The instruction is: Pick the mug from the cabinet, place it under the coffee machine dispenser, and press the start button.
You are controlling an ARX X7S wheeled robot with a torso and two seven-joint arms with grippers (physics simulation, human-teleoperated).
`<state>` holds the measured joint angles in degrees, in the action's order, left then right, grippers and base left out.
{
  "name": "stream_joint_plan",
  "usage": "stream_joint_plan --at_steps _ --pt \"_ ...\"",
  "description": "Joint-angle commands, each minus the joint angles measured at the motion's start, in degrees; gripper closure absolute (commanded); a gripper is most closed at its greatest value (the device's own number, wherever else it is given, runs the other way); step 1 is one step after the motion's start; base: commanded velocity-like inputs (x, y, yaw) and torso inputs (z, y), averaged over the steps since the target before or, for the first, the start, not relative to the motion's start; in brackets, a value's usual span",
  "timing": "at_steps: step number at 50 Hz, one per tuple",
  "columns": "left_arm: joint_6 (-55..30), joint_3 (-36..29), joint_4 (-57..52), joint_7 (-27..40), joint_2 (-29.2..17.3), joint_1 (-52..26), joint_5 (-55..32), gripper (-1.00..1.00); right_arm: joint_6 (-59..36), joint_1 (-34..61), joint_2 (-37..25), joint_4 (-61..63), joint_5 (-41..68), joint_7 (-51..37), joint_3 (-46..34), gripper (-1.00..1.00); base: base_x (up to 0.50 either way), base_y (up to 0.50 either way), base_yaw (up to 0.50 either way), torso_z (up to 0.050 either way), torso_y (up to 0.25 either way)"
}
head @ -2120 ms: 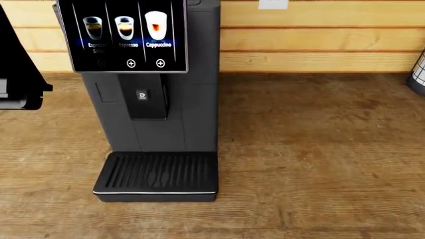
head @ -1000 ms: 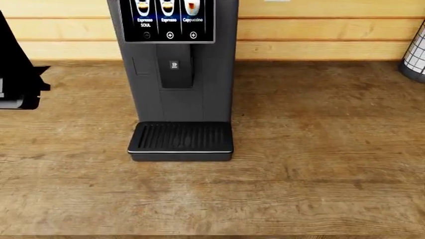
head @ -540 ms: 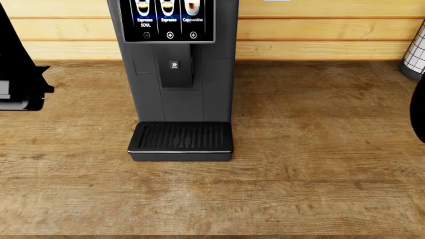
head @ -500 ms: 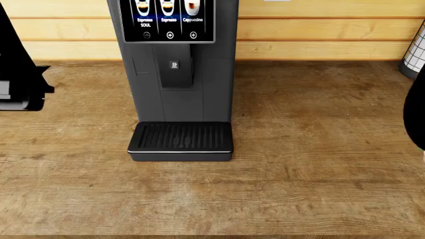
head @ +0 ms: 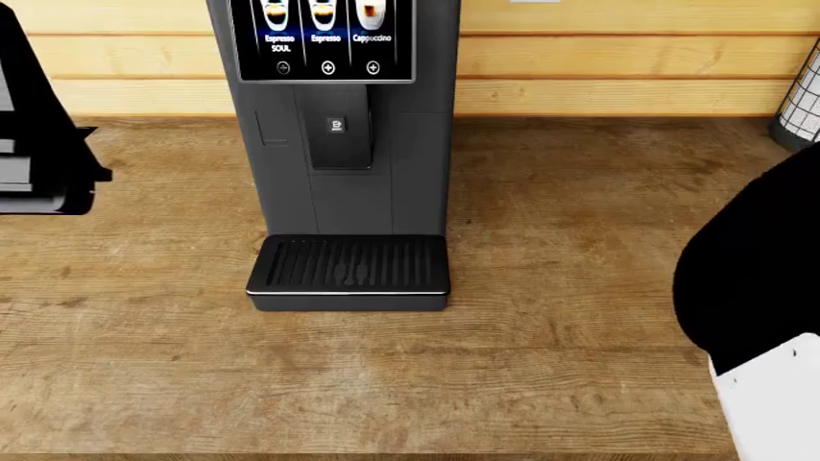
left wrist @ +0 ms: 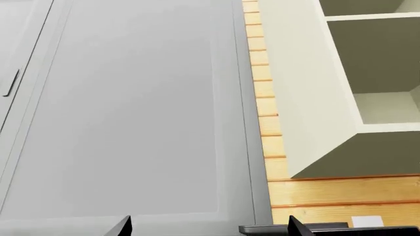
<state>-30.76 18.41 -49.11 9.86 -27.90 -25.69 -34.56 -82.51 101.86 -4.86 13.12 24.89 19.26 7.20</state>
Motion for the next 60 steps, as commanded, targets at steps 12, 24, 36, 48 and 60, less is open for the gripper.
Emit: stream_joint_plan --at_steps 12,24,36,48,60 --pt "0.59 -0.98 0.43 0.2 -0.18 0.44 0.53 -1.0 -7.32 -15.36 -10.97 12.75 34.61 -14.57 -0.34 1.0 0.0 0.0 0.0 0.0 0.0" --pt "-0.16 -1.07 -0.5 0.92 -0.62 0.2 -0.29 -1.0 -4.32 -21.0 -15.87 14.31 43.43 -20.83 -3.64 1.0 0.0 0.0 0.0 0.0 0.0" --pt "0.05 -1.25 -0.48 1.07 -0.88 0.23 -0.37 -1.0 -2.4 -26.58 -17.87 17.66 44.89 -22.11 -3.71 1.0 0.0 0.0 0.0 0.0 0.0" --pt "-0.15 -1.34 -0.72 1.38 -1.25 0.0 -0.88 -1.0 -6.07 -18.24 -20.86 11.56 60.82 -32.7 -3.51 1.0 0.0 0.0 0.0 0.0 0.0" --pt "0.01 -1.47 -0.95 1.57 -1.44 0.2 -1.13 -1.0 -3.31 -20.05 -24.91 12.84 72.85 -42.23 -4.23 1.0 0.0 0.0 0.0 0.0 0.0"
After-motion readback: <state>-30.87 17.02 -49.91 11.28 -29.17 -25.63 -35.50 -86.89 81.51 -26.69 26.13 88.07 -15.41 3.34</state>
